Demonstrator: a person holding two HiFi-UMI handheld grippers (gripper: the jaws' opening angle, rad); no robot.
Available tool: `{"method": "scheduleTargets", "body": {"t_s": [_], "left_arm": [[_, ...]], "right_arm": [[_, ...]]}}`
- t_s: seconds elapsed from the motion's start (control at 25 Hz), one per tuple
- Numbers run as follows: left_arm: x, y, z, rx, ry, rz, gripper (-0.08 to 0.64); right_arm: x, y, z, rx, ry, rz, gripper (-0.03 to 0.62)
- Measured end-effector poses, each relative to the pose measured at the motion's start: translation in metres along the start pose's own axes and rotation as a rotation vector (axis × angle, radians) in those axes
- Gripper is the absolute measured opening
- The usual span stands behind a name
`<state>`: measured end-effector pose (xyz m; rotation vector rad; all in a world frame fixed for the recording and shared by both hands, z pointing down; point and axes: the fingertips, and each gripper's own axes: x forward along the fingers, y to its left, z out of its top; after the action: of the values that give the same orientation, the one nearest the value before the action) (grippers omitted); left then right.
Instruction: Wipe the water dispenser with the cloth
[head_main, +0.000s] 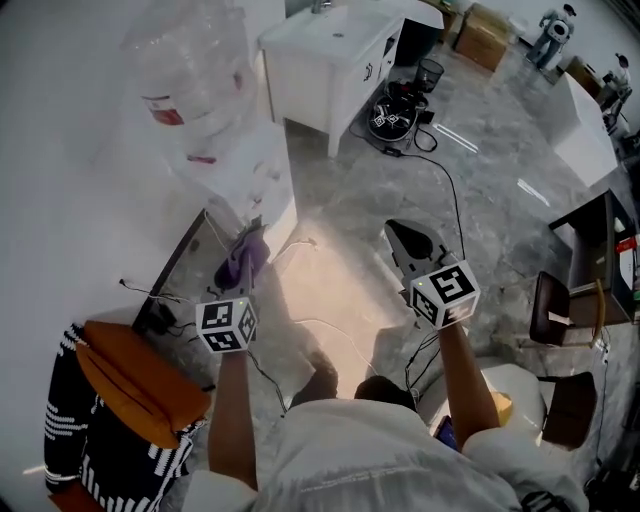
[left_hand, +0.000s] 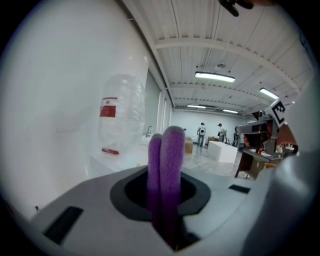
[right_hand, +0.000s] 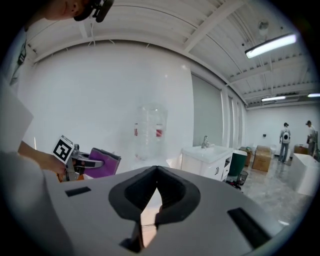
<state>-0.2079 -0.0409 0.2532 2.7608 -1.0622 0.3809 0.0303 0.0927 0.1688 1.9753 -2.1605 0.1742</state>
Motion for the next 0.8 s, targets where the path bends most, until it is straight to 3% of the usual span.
{"method": "scheduleTargets", "body": {"t_s": [0.36,0.44,0.6,0.72,0.8], "left_arm": [[0.088,0.017,-0.046,-0.138,0.12,0.008,0.066],[0.108,0.013,-0.055,-0.156,0.111,-0.002,0.066],[0.156,0.017,-0.077,-0.209,0.102,0.062,0.066],[0.188,0.012,-0.113,-0.312,0.134,0.077,0.066],[0.211,0.008,-0.135,-0.31,0.162,0.106,0.066]], "right_arm": [[0.109,-0.041,-0.045,0.024,0.092,0.073,0.014],[0.136,-0.054,-0.062,0.031,0.109,0.107,0.014],[0.193,-0.09,-0.103,0.091,0.121,0.141,0.014],[0.235,-0.112,-0.146,0.144,0.159,0.147,0.014],[0.261,-0.126,-0.173,0.167,0.18,0.165,0.014]]}}
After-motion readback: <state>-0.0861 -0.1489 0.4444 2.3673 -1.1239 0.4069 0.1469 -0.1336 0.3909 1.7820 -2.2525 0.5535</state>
